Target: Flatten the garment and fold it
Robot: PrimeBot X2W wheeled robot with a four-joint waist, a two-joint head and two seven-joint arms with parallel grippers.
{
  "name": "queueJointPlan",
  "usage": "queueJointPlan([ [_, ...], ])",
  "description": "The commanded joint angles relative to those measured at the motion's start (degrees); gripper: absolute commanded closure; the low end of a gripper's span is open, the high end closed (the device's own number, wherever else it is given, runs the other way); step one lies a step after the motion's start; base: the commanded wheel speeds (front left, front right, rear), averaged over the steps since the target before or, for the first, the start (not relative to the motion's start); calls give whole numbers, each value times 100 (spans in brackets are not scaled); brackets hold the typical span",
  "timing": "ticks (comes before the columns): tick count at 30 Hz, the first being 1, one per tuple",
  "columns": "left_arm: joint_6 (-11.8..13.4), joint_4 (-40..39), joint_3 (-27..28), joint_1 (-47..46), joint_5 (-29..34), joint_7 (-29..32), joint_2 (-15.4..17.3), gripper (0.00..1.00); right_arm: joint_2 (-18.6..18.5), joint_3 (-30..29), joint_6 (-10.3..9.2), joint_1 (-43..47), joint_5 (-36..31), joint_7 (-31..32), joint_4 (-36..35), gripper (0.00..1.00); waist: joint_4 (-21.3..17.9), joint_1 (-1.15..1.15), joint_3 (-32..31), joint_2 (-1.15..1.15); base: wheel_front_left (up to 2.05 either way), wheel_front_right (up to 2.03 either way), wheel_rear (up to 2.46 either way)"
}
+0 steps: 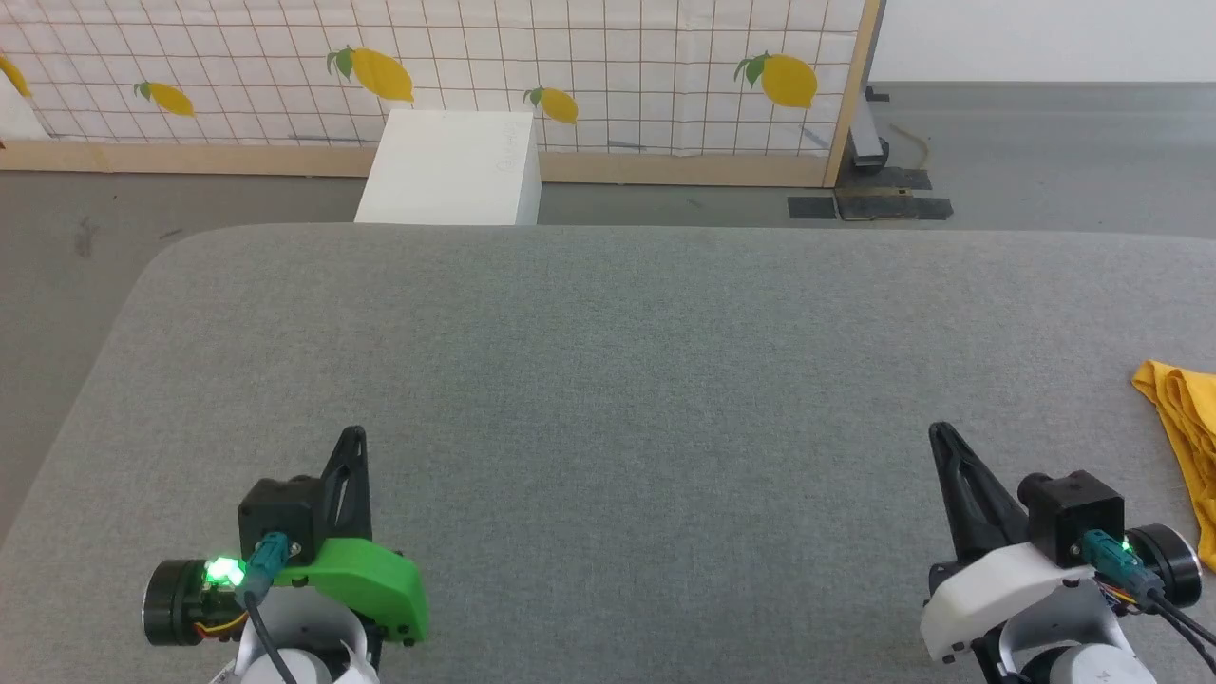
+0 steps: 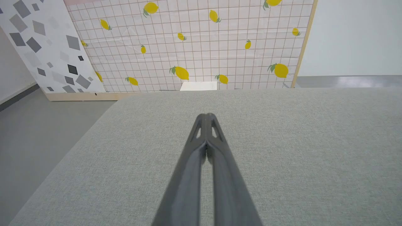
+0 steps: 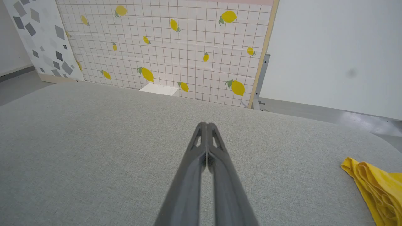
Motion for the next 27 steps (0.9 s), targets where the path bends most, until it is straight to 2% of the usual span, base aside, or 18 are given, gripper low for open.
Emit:
queueJointPlan([
  [1,42,-26,20,87,73,7,-20,100,13,8,-9,-87,-35,-1,-36,100,0,0,0,0,0,0,0],
  [27,42,-26,20,87,73,7,-20,100,13,8,-9,-87,-35,-1,-36,100,0,0,0,0,0,0,0],
])
